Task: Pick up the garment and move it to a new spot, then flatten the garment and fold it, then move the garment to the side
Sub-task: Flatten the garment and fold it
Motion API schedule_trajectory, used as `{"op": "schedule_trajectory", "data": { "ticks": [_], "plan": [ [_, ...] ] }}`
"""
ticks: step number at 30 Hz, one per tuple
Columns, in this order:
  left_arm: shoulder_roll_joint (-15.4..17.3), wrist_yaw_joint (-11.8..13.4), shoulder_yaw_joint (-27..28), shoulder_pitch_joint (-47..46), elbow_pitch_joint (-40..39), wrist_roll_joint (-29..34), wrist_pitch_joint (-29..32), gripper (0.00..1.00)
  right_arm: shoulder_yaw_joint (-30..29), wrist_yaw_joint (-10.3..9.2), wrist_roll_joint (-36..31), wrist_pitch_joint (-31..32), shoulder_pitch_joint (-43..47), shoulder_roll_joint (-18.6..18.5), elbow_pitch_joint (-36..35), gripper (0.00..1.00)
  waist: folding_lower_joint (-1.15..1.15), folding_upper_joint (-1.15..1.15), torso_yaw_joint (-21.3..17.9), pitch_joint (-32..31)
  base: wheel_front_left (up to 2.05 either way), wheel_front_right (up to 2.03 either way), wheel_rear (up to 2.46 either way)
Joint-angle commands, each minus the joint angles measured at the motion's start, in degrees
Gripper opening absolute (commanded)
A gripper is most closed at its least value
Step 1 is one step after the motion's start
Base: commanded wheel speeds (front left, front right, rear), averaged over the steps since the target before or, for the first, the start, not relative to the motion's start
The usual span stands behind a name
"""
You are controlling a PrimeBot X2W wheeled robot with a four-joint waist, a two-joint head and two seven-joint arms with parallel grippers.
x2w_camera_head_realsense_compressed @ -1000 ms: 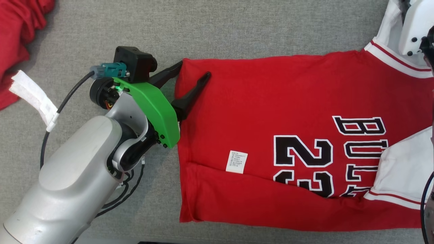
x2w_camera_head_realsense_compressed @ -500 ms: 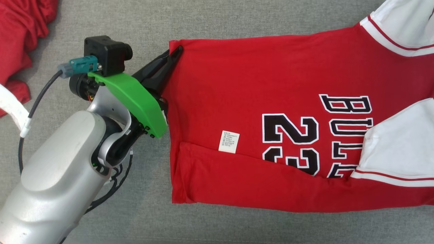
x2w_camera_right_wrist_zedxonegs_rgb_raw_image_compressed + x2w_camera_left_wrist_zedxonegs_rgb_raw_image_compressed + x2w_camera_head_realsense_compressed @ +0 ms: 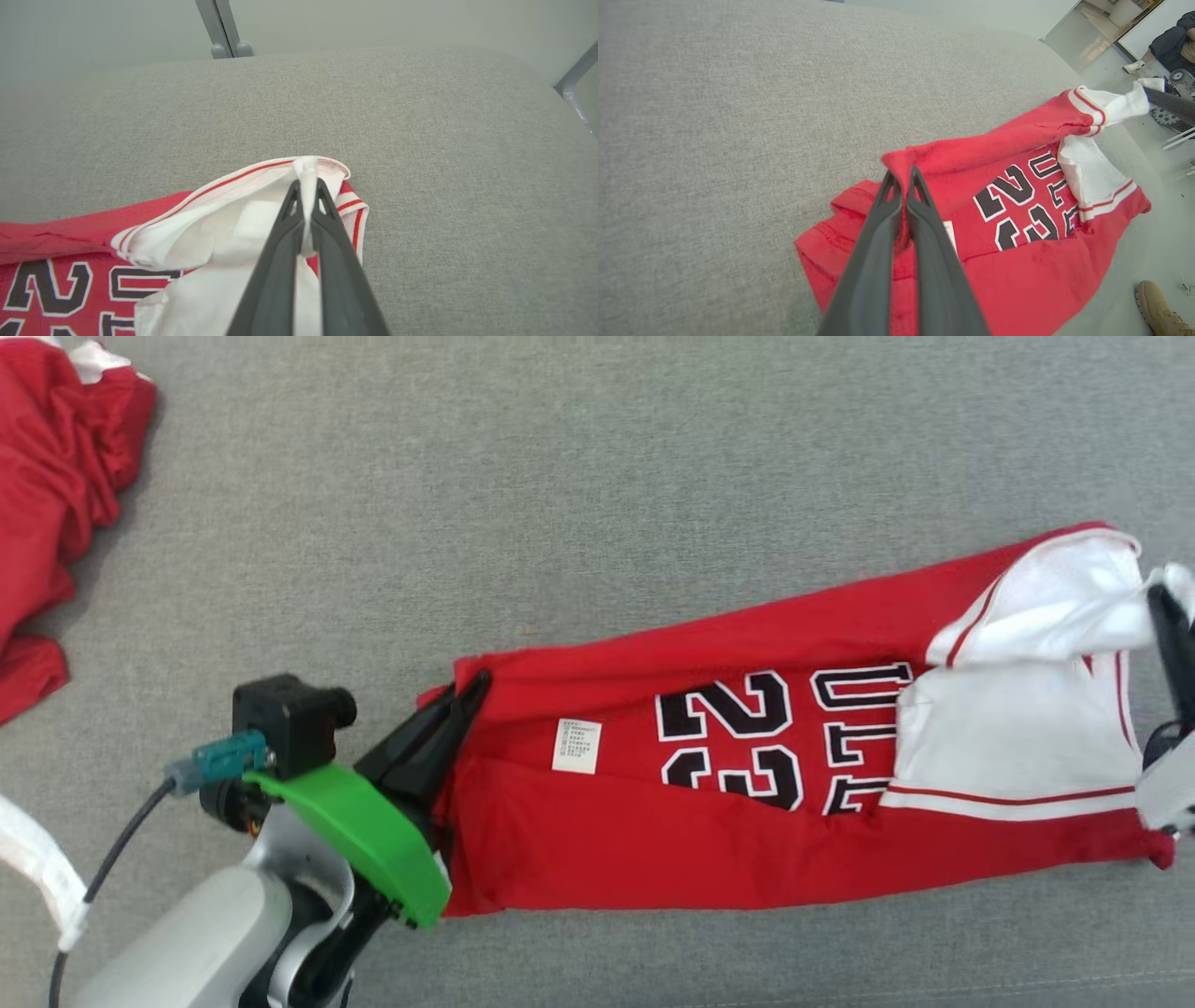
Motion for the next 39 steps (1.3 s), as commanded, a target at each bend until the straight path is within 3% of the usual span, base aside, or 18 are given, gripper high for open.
{"op": "schedule_trajectory", "data": {
  "ticks": [1, 3, 4, 5, 6, 7, 8, 11, 16, 22, 26, 34, 36, 39],
  "plan": [
    [1.12, 0.97, 0.1, 2.47, -0.96, -0.71, -0.34, 0.0, -0.02, -0.08, 0.4, -0.58, 1.97, 1.11, -1.02, 0.0, 0.0, 0.0, -3.28, -2.79, 0.0, 0.0, 0.0],
    [2.21, 2.41, 0.11, 5.18, -2.16, -0.83, -0.66, 0.38, 0.98, -0.08, 0.34, -0.97, 4.55, 2.54, -1.03, 0.0, 0.0, 0.0, -4.25, -3.1, 0.0, 0.0, 0.0],
    [2.51, 2.92, 0.01, 6.06, -2.52, -0.59, -0.96, 0.78, 1.25, -0.08, -0.02, -1.27, 5.13, 3.06, -0.58, 0.0, 0.0, 0.0, -4.52, -3.16, 0.0, 0.0, 0.0],
    [2.77, 3.38, -0.18, 6.87, -2.66, -0.24, -1.13, 1.0, 1.4, -0.08, -0.41, -1.36, 5.49, 3.7, 0.13, 0.0, 0.0, 0.0, -4.79, -3.24, 0.0, 0.0, 0.0],
    [2.98, 4.03, -0.58, 8.0, -2.6, -0.33, -0.78, 1.0, 1.87, -0.08, -1.02, -1.52, 5.87, 4.62, 1.02, 0.19, 0.0, 0.0, -5.07, -3.34, 0.0, 0.0, 0.0],
    [3.11, 4.31, -0.75, 8.43, -2.63, -0.26, -0.7, 1.0, 2.18, -0.08, -1.73, -1.6, 6.0, 4.89, 1.32, 0.46, 0.0, 0.0, -5.15, -3.38, 0.0, 0.0, 0.0],
    [3.33, 5.0, -0.79, 9.01, -2.6, -0.12, -0.91, 1.0, 2.29, -0.09, -2.96, -1.67, 6.13, 5.33, 2.07, 1.0, 0.0, 0.0, -5.19, -3.52, 0.0, 0.0, 0.0],
    [3.51, 6.59, -0.19, 10.14, -2.39, 1.22, -3.09, 1.0, 2.73, -0.08, -3.96, -0.84, 6.46, 6.19, 3.4, 1.0, 0.0, 0.0, -5.09, -4.02, 0.0, 0.0, 0.0],
    [2.97, 10.6, 1.93, 13.95, -1.07, 6.09, -13.12, 1.0, 0.54, -0.08, -3.74, 0.94, 4.22, 6.31, 4.51, 1.0, 0.0, 0.0, -4.86, -5.49, 0.0, 0.0, 0.0],
    [-0.81, 12.39, 5.24, 17.55, 0.36, 11.37, -18.43, 1.0, -0.72, -0.07, -6.03, 6.83, 0.6, 4.16, 8.83, 1.0, 0.0, 0.0, -3.11, -6.03, 0.0, 0.0, 0.0],
    [-5.48, 10.35, 9.97, 19.36, 0.23, 16.45, -18.61, 1.0, -0.11, -0.07, -7.74, 10.9, -1.81, 3.1, 14.1, 1.0, 0.0, 0.0, -1.34, -5.64, 0.0, 0.0, 0.0],
    [-14.72, 2.59, 19.58, 23.59, 3.01, 25.05, -18.66, 1.0, 0.99, -0.04, -9.4, 13.6, -5.01, 4.33, 23.65, 1.0, 0.0, 0.0, 1.69, -6.07, 0.0, 0.0, 0.0],
    [-16.39, 0.64, 21.44, 24.42, 3.78, 26.59, -18.66, 1.0, -0.47, -0.05, -8.49, 11.73, -5.78, 5.76, 25.36, 0.0, 0.0, 0.0, 2.05, -6.61, 0.0, 0.0, 0.0],
    [-18.94, -2.08, 24.42, 26.02, 5.32, 28.88, -18.65, 1.0, -1.37, -0.07, -6.42, 10.04, -6.87, 5.89, 26.81, 0.0, 0.0, 0.0, 2.11, -7.95, 0.0, 0.0, 0.0]
  ]
}}
